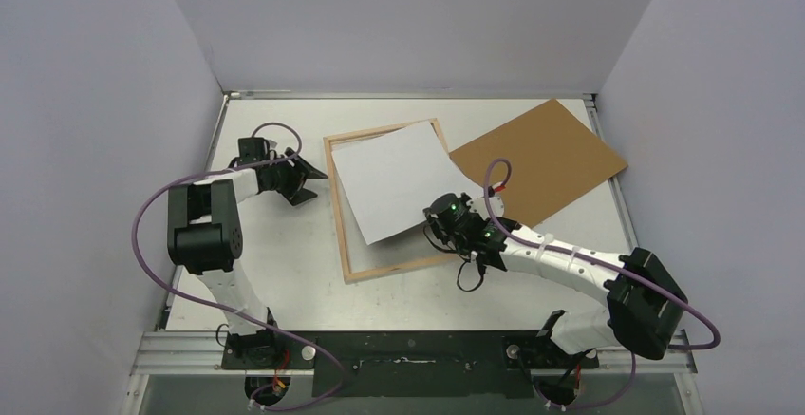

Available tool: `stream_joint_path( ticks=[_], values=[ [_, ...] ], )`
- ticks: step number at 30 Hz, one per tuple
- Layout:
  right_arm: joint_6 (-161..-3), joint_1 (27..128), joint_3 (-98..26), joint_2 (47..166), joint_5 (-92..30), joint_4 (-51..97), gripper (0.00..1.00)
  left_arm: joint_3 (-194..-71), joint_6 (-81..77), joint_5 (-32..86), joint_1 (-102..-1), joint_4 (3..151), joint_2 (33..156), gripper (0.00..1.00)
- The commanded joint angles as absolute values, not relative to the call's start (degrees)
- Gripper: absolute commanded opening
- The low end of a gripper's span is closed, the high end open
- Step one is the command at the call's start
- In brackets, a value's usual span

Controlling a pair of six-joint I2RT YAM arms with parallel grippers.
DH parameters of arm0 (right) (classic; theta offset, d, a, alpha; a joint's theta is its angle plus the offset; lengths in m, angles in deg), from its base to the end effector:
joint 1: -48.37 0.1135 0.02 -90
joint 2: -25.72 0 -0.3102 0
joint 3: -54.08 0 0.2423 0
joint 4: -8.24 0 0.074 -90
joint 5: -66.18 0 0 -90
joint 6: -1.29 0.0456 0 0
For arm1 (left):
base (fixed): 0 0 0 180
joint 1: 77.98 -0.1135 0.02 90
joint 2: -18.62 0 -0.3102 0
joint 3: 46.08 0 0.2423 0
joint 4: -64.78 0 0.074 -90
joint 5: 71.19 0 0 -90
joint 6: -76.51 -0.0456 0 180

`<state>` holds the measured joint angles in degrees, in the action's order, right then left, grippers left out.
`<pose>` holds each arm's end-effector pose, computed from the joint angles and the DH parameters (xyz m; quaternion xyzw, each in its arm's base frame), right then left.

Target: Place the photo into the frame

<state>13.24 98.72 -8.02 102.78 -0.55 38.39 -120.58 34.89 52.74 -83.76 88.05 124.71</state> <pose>0.1839 0.1936 0.2712 0.4633 0.7815 0.3185 0.2705 0.3774 0.0126 0.1932 -0.3367 0.8520 -0.3641 0.1680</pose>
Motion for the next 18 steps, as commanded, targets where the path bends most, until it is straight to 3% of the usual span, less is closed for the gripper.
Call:
stream_joint_path(
  ticks=[1,18],
  values=[
    [15.5,99.8,-5.0,100.1,3.0,33.9,0.02,-121.5,31.9,51.7,-83.9,84.4,126.4,0.58],
    [27.0,100.6,0.7,103.3,1.9,27.4,0.04,-120.9,32.5,53.4,-83.6,84.1,127.9,0.6]
  ],
)
